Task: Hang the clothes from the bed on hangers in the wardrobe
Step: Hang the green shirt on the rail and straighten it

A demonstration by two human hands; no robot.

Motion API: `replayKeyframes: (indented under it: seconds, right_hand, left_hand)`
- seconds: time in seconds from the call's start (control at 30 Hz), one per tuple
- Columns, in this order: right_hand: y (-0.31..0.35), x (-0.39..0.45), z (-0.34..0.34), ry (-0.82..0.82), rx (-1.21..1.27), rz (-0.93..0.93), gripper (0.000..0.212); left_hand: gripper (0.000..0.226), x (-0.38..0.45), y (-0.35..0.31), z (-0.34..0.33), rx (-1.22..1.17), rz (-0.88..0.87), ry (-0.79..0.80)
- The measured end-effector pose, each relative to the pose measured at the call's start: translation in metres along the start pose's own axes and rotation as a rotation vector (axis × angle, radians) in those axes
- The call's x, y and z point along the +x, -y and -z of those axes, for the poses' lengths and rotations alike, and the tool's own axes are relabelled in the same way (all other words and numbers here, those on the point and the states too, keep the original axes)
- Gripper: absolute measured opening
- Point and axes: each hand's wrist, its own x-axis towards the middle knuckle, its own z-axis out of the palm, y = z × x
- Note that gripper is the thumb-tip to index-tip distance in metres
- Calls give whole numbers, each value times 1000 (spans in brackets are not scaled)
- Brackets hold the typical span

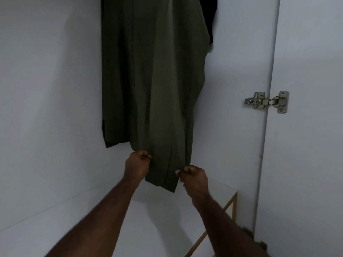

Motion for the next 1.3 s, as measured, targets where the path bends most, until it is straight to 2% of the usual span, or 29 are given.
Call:
replayKeyframes:
  seconds: [0.27, 0.33, 0.4, 0.47, 0.5, 0.53, 0.63, 0.7, 0.9, 1.03, 1.3]
  right_hand:
    - [8, 16, 5, -124, -124, 51, 25]
    - [10, 17, 9, -182, -101, 87, 37]
    - [14, 20, 13, -209, -63, 136, 58]
    - [18, 25, 16, -151, -19, 130, 77]
    - [21, 27, 17, -106, 8, 112, 80]
    - [23, 30, 18, -58, 65, 97, 75]
    - [23, 34, 22, 3, 233, 79, 32]
    - [23, 31, 28, 0, 293, 91, 18]
    - [21, 26, 66, -59, 346, 129, 12]
    - [28, 30, 91, -106, 305, 144, 12]
    - [41, 42, 135, -179, 195, 123, 18]
  left_hand:
    - [26, 13, -11, -9, 47, -39, -33]
    - [25, 16, -11, -11, 40, -36, -26]
    - [24, 18, -12, -12, 28, -31, -21]
    - [25, 18, -15, -13, 18, -35, -12]
    - [25, 17, -17, -13, 18, -40, -6]
    - [26, 17, -19, -14, 20, -42, -1]
    - [25, 17, -19, -16, -19, -26, 16]
    - [20, 15, -20, -17, -80, -3, 33]
    - [4, 1, -40, -33, -168, -24, 115]
    - [16, -11, -58, -49, -220, -9, 168]
    - [11, -23, -86, -75, -358, 51, 274]
